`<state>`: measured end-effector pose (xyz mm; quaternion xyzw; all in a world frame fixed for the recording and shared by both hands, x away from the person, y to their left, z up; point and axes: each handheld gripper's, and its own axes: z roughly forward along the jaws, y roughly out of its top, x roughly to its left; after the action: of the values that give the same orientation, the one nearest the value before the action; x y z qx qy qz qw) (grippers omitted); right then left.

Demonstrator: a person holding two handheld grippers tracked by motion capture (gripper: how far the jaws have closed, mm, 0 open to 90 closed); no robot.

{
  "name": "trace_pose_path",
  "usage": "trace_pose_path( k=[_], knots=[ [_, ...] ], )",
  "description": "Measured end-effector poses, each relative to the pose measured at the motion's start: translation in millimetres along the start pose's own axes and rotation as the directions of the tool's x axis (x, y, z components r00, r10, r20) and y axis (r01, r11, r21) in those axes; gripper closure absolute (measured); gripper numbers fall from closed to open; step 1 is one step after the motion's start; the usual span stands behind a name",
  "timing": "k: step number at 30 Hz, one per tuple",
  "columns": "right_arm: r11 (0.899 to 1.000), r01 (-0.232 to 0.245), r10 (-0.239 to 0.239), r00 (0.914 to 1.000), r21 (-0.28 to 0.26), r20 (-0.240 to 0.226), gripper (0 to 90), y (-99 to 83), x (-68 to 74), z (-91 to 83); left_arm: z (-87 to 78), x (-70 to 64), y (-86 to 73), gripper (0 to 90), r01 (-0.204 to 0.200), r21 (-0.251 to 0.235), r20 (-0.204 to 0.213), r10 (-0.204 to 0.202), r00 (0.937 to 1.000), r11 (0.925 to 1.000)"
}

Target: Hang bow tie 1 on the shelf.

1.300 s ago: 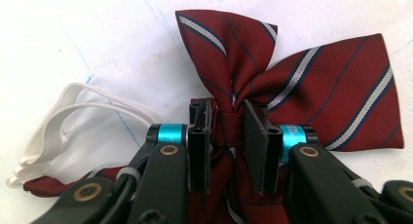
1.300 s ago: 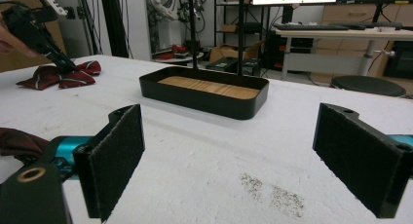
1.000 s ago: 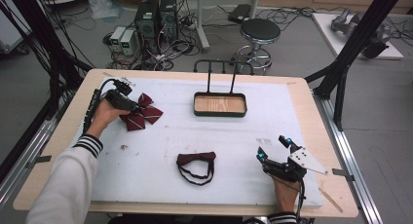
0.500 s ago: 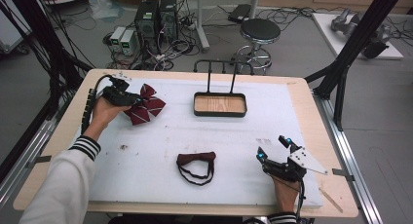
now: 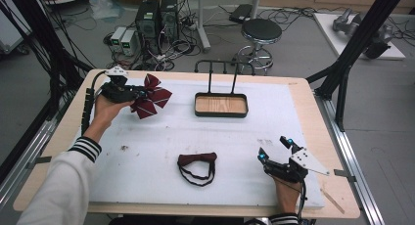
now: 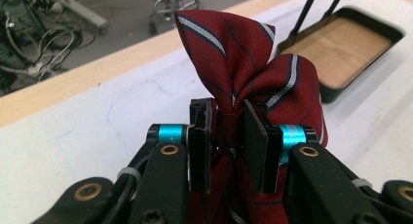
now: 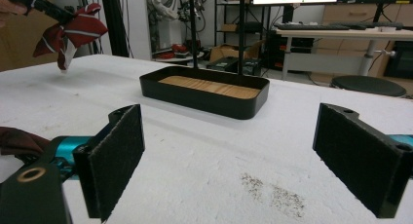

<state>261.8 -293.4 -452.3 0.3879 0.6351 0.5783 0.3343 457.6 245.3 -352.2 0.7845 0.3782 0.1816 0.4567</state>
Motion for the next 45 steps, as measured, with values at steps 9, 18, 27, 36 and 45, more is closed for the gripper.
trace_pose_path(
  k=[9, 18, 27, 36, 45],
  knots=[
    [1.0, 0.003, -0.003, 1.0, -0.002, 0.0, 10.7, 0.0, -0.2, 0.0, -4.1, -16.2, 16.1, 73.1, -0.012, -0.076, 0.036, 0.015, 0.9992, 0.9971],
    [1.0, 0.003, -0.003, 1.0, -0.004, 0.001, 10.8, -0.1, -0.4, -0.2, -2.5, -27.9, 30.6, 73.1, -0.017, -0.125, 0.067, 0.025, 0.9975, 0.992],
    [1.0, 0.006, -0.006, 1.0, -0.008, 0.001, 10.8, -0.2, -0.6, -0.2, -0.7, -40.8, 43.1, 73.1, -0.009, -0.172, 0.101, 0.027, 0.9945, 0.9851],
    [1.0, 0.005, -0.005, 1.0, -0.009, 0.0, 10.8, -0.2, -0.5, -0.4, 2.4, -55.9, 57.1, 73.2, -0.029, -0.19, 0.116, 0.052, 0.9919, 0.9812],
    [1.0, 0.005, -0.005, 1.0, -0.009, 0.0, 10.8, -0.2, -0.4, -0.4, 8.7, -68.5, 67.8, 73.2, -0.032, -0.216, 0.132, 0.062, 0.9893, 0.9758]
  ],
)
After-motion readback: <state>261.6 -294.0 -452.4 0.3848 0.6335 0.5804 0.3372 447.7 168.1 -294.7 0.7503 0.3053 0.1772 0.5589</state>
